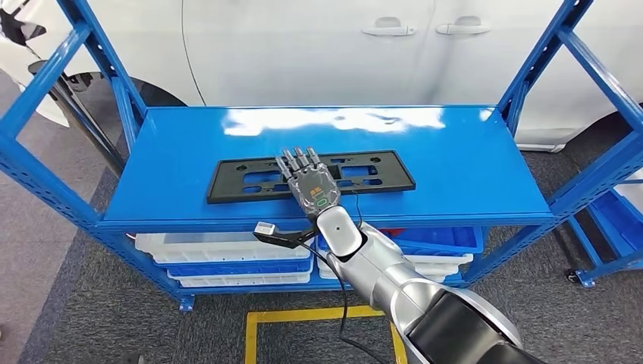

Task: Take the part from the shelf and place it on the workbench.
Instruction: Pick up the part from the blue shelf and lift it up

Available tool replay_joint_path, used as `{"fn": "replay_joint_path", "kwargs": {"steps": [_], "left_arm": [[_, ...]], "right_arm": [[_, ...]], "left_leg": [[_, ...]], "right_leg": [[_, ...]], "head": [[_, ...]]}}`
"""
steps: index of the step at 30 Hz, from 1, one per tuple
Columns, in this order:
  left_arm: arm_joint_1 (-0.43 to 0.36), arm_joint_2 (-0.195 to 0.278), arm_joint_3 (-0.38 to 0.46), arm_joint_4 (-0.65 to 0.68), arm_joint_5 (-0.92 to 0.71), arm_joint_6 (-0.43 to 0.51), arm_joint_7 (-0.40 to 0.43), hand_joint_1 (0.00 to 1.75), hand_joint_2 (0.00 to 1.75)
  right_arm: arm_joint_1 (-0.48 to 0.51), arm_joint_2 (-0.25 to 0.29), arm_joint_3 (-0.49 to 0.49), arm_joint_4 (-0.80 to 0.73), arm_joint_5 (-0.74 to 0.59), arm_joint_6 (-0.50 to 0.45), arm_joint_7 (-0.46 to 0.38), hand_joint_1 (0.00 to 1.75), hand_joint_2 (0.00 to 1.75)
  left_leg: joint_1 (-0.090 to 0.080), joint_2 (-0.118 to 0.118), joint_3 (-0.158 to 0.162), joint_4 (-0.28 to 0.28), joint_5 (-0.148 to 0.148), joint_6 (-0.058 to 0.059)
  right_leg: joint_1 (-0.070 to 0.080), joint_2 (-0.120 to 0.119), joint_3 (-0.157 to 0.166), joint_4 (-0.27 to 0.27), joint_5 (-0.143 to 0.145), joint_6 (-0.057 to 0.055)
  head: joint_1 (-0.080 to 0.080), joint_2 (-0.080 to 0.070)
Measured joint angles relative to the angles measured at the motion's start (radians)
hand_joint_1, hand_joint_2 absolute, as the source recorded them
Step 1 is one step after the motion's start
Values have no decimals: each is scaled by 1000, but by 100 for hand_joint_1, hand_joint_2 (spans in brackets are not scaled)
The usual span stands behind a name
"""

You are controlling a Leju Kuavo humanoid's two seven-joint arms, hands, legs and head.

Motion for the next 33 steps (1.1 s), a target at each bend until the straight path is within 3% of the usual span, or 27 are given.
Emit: {"fn": "replay_joint_path", "kwargs": {"steps": [2, 5, 7, 10, 11, 12, 13, 15, 16, 18, 20, 22, 23, 25, 26, 27, 28, 30, 31, 33], "left_arm": [[-1, 0, 1, 0, 2, 0, -2, 0, 0], [-1, -1, 1, 0, 6, 0, -7, 0, 0], [-4, -1, 1, 0, 8, -2, -12, 0, 0], [-3, -2, 2, 0, 15, -3, -15, 0, 0], [-2, -1, 2, 0, 17, -3, -16, 0, 0], [-1, -1, 3, 0, 19, -4, -17, 0, 0], [-1, -1, 3, 0, 20, -4, -18, 0, 0], [-1, -1, 4, 0, 22, -6, -21, 0, 0], [-2, -1, 4, 0, 25, -8, -25, 0, 0], [-3, -1, 8, 0, 34, -15, -35, 0, 0], [-4, -2, 12, 0, 40, -20, -42, 0, 0], [-5, -4, 15, 0, 40, -22, -44, 0, 0], [-6, -5, 17, 0, 40, -22, -44, 0, 0], [-9, -5, 21, 0, 43, -22, -44, 0, 0], [-9, -5, 23, 0, 45, -22, -44, 0, 0], [-8, -6, 25, 0, 48, -22, -44, 0, 0], [-8, -6, 26, 0, 51, -22, -45, 0, 0], [-8, -7, 28, 0, 56, -23, -48, 0, 0], [-9, -8, 29, 0, 58, -23, -50, 0, 0], [-11, -9, 31, 0, 60, -25, -54, 0, 0]], "right_arm": [[-1, 1, 0, 0, 9, 7, -3, 0, 175], [0, 3, 0, 0, 23, 16, -10, 0, 175], [-2, 8, 0, -1, 27, 20, -16, 0, 175], [-1, 18, 0, 0, 29, 31, -28, 0, 175], [2, 20, 0, 0, 29, 34, -33, 0, 175], [3, 22, 0, 0, 29, 37, -39, 0, 175], [4, 24, 1, 0, 29, 40, -45, 0, 175], [3, 31, 1, 0, 29, 49, -58, 0, 175], [1, 36, 1, 0, 29, 57, -64, 0, 175], [-4, 42, 2, 0, 30, 76, -78, 0, 175], [-8, 49, 2, 0, 30, 103, -93, 80, 175], [-12, 55, 2, 0, 30, 139, -106, 168, 175], [-14, 57, 2, 0, 30, 160, -110, 175, 175], [-15, 59, 3, 0, 30, 208, -116, 175, 175], [-13, 60, 3, 0, 30, 231, -118, 175, 175], [-12, 61, 3, 1, 30, 255, -120, 175, 175], [-12, 62, 3, 1, 30, 274, -122, 175, 175], [-16, 67, 4, 0, 30, 301, -124, 175, 175], [-18, 70, 4, 0, 30, 309, -124, 175, 175], [-22, 73, 4, 0, 30, 319, -123, 175, 175]], "left_leg": [[-1, -1, 8, -3, -10, -10], [-1, 2, 16, -10, -18, -27], [-2, 5, 3, 30, -41, -35], [-1, 5, -107, 221, -102, -40], [-1, 5, -142, 265, -103, -41], [-1, 5, -161, 272, -83, -41], [-1, 5, -159, 240, -44, -39], [-3, 5, -118, 113, 47, -32], [-5, 5, -96, 56, 72, -28], [-10, 4, -78, 10, 75, -18], [-9, 3, -75, 1, 71, -8], [-3, 3, -68, -7, 69, 1], [-1, 4, -64, -9, 68, 4], [-1, 4, -61, -10, 64, 8], [-1, 3, -59, -9, 62, 8], [-1, 3, -57, -9, 60, 8], [-1, 2, -54, -9, 57, 6], [-1, 1, -44, -9, 51, 2], [-3, 1, -41, -9, 48, -2], [-4, 0, -40, -9, 45, -12]], "right_leg": [[7, 0, 30, -77, 20, -10], [7, 2, 43, -96, 4, -22], [1, 2, 62, -109, -1, -33], [5, 1, 83, -114, -15, -46], [7, 2, 90, -113, -21, -47], [9, 2, 98, -113, -27, -47], [10, 3, 107, -112, -35, -47], [13, 4, 127, -108, -53, -43], [15, 5, 131, -104, -60, -39], [17, 6, 130, -100, -68, -30], [16, 5, 129, -100, -74, -21], [14, 3, 115, -64, -99, -9], [12, 3, 91, -16, -124, -3], [4, 2, 14, 122, -177, 4], [1, 2, -20, 176, -188, 7], [-2, 2, -39, 195, -178, 8], [-4, 2, -37, 173, -148, 8], [-4, 2, 16, 36, -64, 1], [-1, 2, 44, -31, -35, -4], [5, 3, 70, -96, -17, -11]], "head": [[0, 0], [0, 0], [0, 0], [0, 0], [0, 0], [0, 0], [0, 0], [0, 0], [0, 0], [0, 0], [0, 0], [0, 0], [0, 0], [0, 0], [0, 0], [0, 0], [0, 0], [0, 0], [0, 0], [0, 0]]}}
